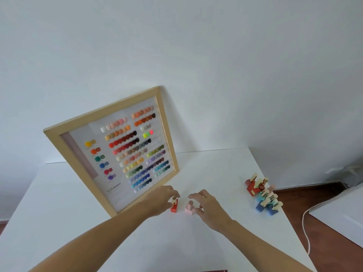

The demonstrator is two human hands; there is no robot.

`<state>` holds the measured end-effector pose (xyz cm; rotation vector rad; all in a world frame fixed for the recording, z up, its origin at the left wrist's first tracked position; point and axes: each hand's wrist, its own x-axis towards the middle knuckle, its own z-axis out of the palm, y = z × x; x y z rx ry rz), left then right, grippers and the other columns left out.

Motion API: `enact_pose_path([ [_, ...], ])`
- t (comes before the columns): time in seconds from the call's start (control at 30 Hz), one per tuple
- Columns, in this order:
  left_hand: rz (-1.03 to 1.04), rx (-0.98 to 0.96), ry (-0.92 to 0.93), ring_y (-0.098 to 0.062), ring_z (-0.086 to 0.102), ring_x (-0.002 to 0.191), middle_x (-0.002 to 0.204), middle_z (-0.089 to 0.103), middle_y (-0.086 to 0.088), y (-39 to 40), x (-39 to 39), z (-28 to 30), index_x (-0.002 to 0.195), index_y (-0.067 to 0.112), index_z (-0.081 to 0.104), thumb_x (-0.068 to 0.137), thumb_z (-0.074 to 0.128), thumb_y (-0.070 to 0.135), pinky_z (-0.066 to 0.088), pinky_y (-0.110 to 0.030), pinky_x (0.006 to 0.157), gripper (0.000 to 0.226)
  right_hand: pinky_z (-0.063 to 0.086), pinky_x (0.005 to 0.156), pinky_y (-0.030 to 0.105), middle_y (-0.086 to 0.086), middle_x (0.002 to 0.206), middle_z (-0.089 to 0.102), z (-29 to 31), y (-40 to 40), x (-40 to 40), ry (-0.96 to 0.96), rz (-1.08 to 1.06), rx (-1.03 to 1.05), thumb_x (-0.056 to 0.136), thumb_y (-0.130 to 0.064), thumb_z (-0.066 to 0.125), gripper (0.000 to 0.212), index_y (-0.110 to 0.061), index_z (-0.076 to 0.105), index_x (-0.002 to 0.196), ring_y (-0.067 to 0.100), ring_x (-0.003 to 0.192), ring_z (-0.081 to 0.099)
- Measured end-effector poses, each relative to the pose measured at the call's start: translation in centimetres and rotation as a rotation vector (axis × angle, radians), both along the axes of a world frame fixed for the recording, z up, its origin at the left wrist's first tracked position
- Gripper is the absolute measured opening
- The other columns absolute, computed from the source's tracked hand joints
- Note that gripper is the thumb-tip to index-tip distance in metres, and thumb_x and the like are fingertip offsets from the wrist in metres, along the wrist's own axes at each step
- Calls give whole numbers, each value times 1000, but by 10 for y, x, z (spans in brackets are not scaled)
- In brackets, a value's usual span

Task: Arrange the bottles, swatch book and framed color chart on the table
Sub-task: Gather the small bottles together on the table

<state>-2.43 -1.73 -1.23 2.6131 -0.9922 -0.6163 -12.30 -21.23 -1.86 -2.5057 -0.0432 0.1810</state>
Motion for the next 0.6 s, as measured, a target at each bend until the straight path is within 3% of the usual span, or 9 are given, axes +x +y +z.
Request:
enact_pose_path([
  [0.27, 26, -17, -35, -15, 59, 110, 120, 66, 2, -7, 1, -4, 122, 23, 63, 96, 56, 24, 49, -32, 99, 26, 33, 69, 2, 6, 105, 60, -11, 9, 7, 2, 17, -42, 93, -7, 50, 25, -14, 65, 112, 19, 90, 59],
  [0.5, 27, -14, -39, -16, 59, 110, 118, 68, 1, -12, -1, 0, 119, 21, 65, 96, 56, 24, 49, -31, 96, 25, 33, 59, 8, 11, 95, 60, -11, 5, 10, -15, 36, -73, 90, -4, 53, 12, -9, 62, 96, 21, 76, 52],
  [0.6, 23, -21, -35, -16, 60, 107, 117, 68, 1, -19, -3, 3, 118, 21, 65, 96, 56, 24, 50, -30, 94, 24, 39, 64, 18, 8, 92, 58, -10, -2, 5, -8, 15, -61, 88, -2, 53, 11, -8, 61, 94, 23, 76, 52],
])
